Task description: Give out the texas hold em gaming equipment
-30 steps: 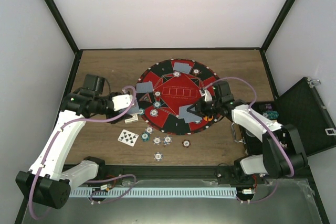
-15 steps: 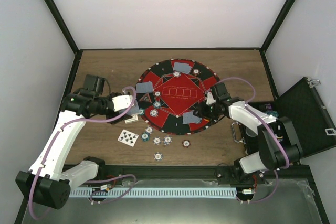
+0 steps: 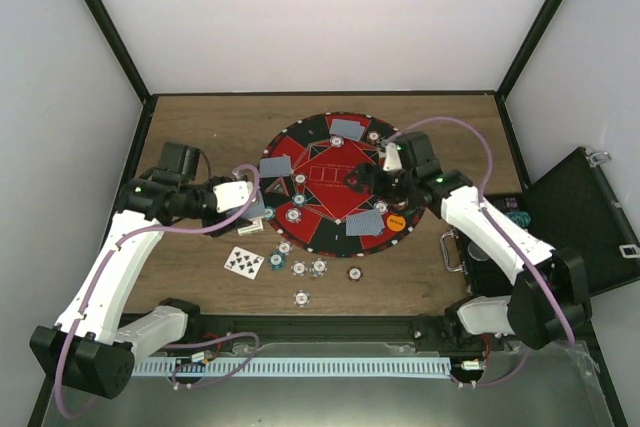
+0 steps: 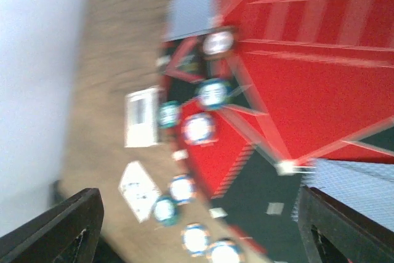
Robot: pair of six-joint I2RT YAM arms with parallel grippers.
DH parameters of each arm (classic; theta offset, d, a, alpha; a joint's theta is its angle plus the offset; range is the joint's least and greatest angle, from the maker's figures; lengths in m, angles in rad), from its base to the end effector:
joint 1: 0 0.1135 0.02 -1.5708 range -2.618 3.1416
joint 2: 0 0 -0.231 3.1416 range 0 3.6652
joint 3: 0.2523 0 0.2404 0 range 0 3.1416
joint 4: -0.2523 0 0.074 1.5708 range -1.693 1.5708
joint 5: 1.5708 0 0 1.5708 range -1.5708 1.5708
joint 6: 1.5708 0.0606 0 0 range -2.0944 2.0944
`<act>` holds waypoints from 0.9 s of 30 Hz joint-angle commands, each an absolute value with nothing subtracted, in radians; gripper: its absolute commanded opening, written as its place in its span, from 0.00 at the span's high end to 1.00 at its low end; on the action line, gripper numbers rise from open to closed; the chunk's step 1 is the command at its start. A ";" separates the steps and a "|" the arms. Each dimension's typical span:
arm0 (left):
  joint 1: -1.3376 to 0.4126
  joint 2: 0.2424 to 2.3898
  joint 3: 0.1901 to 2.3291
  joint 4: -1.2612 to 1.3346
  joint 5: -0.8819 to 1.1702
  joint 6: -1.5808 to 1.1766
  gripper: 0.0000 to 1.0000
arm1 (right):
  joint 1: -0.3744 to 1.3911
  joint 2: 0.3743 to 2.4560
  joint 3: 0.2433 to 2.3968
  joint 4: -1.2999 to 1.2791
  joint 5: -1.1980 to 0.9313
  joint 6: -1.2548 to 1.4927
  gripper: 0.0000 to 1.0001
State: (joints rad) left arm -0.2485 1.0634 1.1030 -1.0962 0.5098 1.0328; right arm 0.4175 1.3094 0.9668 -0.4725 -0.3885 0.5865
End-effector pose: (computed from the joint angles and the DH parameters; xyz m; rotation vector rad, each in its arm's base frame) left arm 0.1870 -0.0780 0.2741 1.6049 1.8708 -0.3450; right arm 0.2548 0.1381 0.2203 0.0166 2.5153 0.9114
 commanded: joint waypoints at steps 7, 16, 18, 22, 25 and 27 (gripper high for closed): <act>-0.247 1.054 1.102 -1.104 0.539 1.047 0.96 | 0.712 1.439 1.085 -0.023 -0.799 0.879 0.07; -0.248 1.052 1.103 -1.106 0.535 1.051 0.96 | 0.819 1.557 1.139 0.098 -0.829 0.936 0.08; -0.248 1.052 1.104 -1.106 0.535 1.051 0.96 | 0.838 1.587 1.156 0.109 -0.834 0.942 0.08; -0.248 1.054 1.102 -1.105 0.541 1.051 0.96 | 0.872 1.654 1.187 0.158 -0.850 0.972 0.09; -0.247 1.054 1.102 -1.105 0.540 1.052 0.96 | 0.888 1.707 1.229 0.164 -0.855 0.980 0.10; -0.247 1.053 1.103 -1.107 0.540 1.053 0.96 | 0.890 1.743 1.247 0.170 -0.864 0.988 0.13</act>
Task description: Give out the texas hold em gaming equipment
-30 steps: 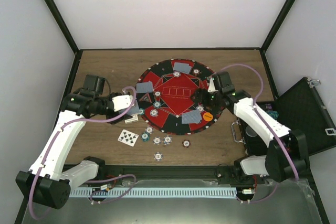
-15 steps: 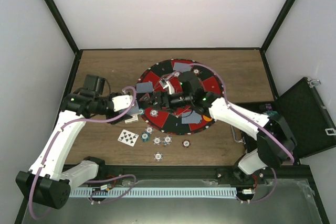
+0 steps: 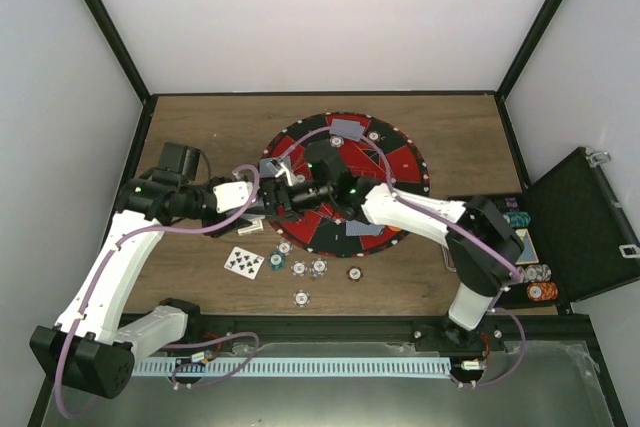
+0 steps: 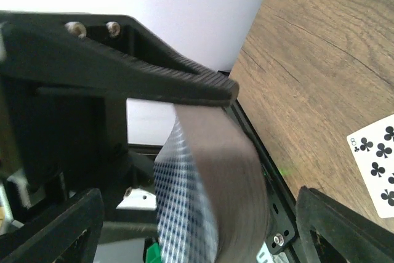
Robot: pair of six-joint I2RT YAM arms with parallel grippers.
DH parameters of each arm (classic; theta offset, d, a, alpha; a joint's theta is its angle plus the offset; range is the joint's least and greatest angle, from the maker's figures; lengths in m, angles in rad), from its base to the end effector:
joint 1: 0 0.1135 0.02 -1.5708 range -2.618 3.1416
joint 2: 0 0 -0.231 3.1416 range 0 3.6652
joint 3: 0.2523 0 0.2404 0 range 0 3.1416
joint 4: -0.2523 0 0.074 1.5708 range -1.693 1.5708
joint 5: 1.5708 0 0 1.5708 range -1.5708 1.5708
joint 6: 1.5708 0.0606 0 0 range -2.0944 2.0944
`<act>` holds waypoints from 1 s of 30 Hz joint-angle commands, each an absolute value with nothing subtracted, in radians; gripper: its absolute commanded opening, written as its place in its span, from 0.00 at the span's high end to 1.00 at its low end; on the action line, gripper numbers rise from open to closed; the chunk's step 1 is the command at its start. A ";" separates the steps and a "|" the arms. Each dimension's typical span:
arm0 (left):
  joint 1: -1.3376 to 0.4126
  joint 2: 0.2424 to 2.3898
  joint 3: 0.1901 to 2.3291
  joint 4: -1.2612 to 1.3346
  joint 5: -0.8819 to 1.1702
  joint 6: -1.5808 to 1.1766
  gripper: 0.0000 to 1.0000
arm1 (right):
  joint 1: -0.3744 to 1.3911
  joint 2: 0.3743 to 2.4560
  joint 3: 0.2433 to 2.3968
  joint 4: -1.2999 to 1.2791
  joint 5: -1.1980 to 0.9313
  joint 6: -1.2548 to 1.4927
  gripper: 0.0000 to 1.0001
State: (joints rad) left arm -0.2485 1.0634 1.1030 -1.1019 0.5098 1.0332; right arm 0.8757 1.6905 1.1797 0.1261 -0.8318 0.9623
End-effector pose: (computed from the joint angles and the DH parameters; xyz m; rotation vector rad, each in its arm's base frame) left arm 0.1864 -0.0778 0.2737 1.6068 1.8752 -0.3484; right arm 0.2131 0.3255 0.2383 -0.5892 2.3465 1.8637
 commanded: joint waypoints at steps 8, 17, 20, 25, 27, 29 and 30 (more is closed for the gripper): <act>-0.248 1.043 1.108 -1.119 0.535 1.061 0.96 | 0.879 1.833 1.271 0.190 -0.879 1.002 0.23; -0.247 1.044 1.113 -1.123 0.541 1.067 0.96 | 0.812 1.796 1.143 0.213 -0.877 1.006 0.32; -0.247 1.049 1.115 -1.122 0.543 1.067 0.96 | 0.802 1.775 1.135 0.177 -0.866 0.983 0.37; -0.247 1.050 1.120 -1.121 0.543 1.065 0.96 | 0.782 1.743 1.131 0.121 -0.847 0.944 0.48; -0.247 1.052 1.120 -1.121 0.542 1.065 0.96 | 0.774 1.732 1.131 0.110 -0.846 0.938 0.53; -0.248 1.052 1.117 -1.120 0.539 1.062 0.96 | 0.769 1.716 1.131 0.100 -0.840 0.931 0.58; -0.248 1.053 1.116 -1.120 0.538 1.062 0.96 | 0.768 1.709 1.132 0.091 -0.837 0.928 0.61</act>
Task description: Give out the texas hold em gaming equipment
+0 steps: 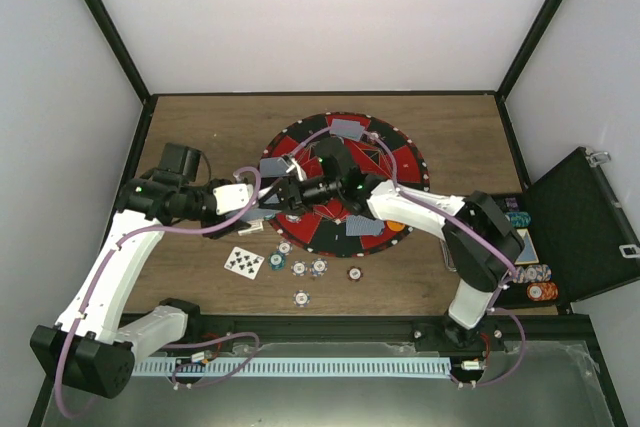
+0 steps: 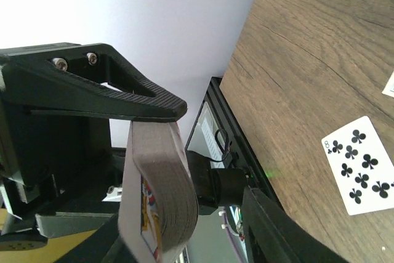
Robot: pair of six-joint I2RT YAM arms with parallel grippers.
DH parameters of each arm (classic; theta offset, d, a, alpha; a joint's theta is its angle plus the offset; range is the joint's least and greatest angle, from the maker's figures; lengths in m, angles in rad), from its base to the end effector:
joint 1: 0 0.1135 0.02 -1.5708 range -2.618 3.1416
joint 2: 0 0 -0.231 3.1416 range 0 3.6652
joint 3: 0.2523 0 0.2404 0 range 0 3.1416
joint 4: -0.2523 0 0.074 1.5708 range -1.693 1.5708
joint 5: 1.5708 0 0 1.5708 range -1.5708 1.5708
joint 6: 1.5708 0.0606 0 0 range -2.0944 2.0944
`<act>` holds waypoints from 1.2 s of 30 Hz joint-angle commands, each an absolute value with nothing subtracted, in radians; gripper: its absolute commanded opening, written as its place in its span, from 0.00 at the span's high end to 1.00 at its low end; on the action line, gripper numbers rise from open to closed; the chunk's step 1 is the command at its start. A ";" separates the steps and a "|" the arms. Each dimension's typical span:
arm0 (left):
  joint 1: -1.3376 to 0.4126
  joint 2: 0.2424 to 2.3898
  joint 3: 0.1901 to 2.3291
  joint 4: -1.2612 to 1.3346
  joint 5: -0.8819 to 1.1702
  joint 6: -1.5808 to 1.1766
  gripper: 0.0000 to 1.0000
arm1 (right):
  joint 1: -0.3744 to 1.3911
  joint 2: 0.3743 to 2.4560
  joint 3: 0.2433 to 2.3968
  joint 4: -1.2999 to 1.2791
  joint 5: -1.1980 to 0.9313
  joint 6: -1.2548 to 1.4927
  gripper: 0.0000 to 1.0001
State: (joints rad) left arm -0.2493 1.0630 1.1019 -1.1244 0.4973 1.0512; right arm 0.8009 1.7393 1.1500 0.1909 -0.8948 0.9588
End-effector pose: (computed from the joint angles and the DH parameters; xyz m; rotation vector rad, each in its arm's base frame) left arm 0.1841 -0.0767 0.2718 1.6307 1.8856 -0.3413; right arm 0.2367 0.3120 0.2183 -0.5495 2.3518 1.8813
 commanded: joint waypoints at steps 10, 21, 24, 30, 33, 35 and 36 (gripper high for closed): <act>-0.247 1.058 1.119 -1.118 0.540 1.054 0.96 | 0.756 1.651 1.125 0.057 -0.826 0.912 0.87; -0.248 1.057 1.116 -1.117 0.530 1.055 0.96 | 0.677 1.575 1.118 -0.053 -0.822 0.844 0.99; -0.247 1.058 1.114 -1.117 0.527 1.056 0.96 | 0.629 1.564 1.131 -0.114 -0.844 0.796 0.99; -0.247 1.060 1.113 -1.115 0.525 1.051 0.96 | 0.532 1.648 1.286 -0.415 -0.748 0.528 0.99; -0.248 1.061 1.109 -1.114 0.523 1.049 0.96 | 0.512 1.721 1.409 -0.542 -0.589 0.392 0.99; -0.247 1.060 1.107 -1.113 0.522 1.047 0.96 | 0.512 1.780 1.491 -0.617 -0.411 0.328 0.99; -0.247 1.061 1.107 -1.113 0.522 1.045 0.96 | 0.512 1.813 1.529 -0.635 -0.343 0.298 0.99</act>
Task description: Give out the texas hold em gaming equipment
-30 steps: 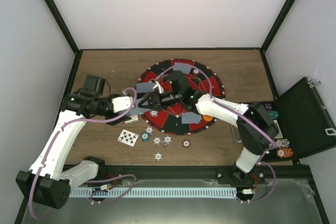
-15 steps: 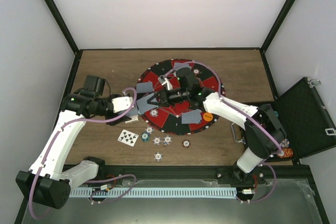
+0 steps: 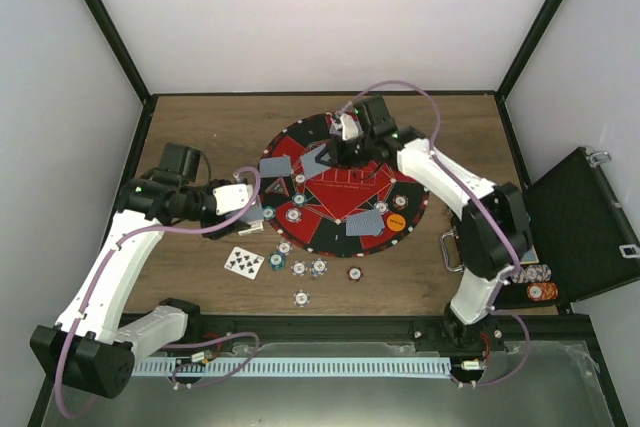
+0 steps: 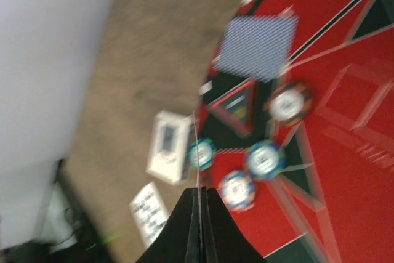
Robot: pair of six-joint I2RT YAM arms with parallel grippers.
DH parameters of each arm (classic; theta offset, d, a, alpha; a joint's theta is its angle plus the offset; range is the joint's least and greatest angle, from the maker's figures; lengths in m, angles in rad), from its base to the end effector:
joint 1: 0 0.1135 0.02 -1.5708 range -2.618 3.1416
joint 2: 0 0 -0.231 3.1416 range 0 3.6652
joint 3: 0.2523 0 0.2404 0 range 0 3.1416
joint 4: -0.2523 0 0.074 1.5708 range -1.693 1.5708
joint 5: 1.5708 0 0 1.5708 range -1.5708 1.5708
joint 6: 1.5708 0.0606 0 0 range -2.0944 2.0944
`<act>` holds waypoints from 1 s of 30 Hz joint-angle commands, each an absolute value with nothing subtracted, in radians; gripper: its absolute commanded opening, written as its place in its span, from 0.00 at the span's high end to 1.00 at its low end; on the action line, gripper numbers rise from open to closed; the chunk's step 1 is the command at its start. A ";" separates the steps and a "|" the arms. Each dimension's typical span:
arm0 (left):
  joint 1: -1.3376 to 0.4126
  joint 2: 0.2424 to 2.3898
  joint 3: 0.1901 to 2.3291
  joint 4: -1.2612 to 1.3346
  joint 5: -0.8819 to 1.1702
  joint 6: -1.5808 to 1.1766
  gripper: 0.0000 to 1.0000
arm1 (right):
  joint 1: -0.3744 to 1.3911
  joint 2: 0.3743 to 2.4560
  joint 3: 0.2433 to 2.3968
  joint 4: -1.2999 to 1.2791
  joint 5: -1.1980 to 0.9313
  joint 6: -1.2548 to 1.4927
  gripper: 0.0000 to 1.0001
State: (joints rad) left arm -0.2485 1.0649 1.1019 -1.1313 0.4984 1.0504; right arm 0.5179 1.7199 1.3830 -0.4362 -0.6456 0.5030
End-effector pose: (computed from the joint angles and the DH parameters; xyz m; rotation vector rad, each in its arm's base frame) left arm 0.1837 -0.0765 0.2711 1.6315 1.8936 -0.3481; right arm 0.3134 0.2205 0.2361 -0.3668 2.4688 1.2302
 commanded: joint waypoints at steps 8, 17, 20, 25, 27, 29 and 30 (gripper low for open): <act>-0.247 1.046 1.111 -1.128 0.508 1.046 0.96 | 0.593 2.061 1.766 -0.660 0.301 0.026 0.99; -0.247 1.049 1.108 -1.135 0.506 1.042 0.96 | 0.731 2.057 1.444 0.065 0.685 -0.583 0.99; -0.247 1.049 1.118 -1.136 0.502 1.042 0.96 | 0.738 2.077 1.388 0.190 0.672 -0.667 0.99; -0.247 1.051 1.120 -1.138 0.504 1.043 0.96 | 0.741 2.117 1.355 0.145 0.641 -0.641 0.98; -0.247 1.052 1.118 -1.136 0.505 1.046 0.96 | 0.746 2.094 1.322 0.117 0.604 -0.600 0.92; -0.247 1.058 1.117 -1.134 0.507 1.049 0.96 | 0.752 2.060 1.284 0.085 0.560 -0.553 0.80; -0.247 1.062 1.119 -1.133 0.509 1.048 0.96 | 0.753 2.047 1.274 0.058 0.535 -0.525 0.74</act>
State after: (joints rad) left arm -0.2485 1.0630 1.1023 -1.1336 0.4908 1.0473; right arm 0.7448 2.1017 1.3201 0.0944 0.5972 -0.5892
